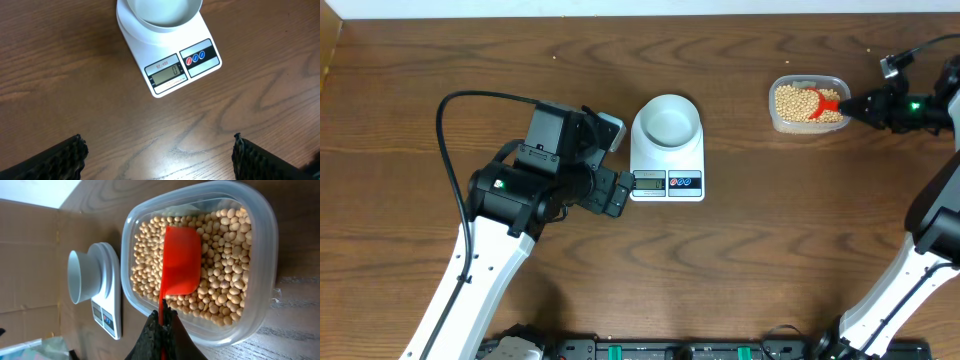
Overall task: Scoop item into bowl and weigh 50g on scale
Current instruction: 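Drag the red scoop through the soybeans to fill it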
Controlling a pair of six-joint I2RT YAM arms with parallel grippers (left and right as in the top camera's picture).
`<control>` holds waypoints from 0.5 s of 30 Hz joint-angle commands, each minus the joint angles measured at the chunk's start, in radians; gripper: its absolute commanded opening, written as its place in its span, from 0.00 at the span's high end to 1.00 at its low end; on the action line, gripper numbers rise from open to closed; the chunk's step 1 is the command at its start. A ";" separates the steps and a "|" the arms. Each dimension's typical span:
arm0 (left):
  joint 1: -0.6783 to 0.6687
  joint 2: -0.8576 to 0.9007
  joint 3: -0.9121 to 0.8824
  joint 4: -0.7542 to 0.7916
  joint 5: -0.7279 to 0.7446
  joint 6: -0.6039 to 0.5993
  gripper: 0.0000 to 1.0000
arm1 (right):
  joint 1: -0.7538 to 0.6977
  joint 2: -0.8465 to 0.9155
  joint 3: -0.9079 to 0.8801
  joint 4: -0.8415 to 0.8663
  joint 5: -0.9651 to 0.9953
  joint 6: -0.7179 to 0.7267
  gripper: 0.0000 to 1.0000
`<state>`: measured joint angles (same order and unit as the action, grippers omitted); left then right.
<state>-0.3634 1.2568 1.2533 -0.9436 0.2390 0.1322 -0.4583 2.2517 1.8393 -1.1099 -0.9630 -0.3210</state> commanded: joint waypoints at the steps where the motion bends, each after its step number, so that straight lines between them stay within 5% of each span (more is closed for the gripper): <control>1: 0.004 0.006 0.000 -0.006 0.011 0.010 0.05 | -0.010 0.027 -0.004 0.002 -0.101 0.010 0.99; 15: 0.004 0.006 0.000 -0.006 0.011 0.010 0.05 | -0.027 0.027 -0.004 0.026 -0.254 0.014 0.99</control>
<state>-0.3634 1.2568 1.2533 -0.9432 0.2386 0.1318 -0.4679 2.2707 1.8385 -1.0847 -1.1179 -0.3172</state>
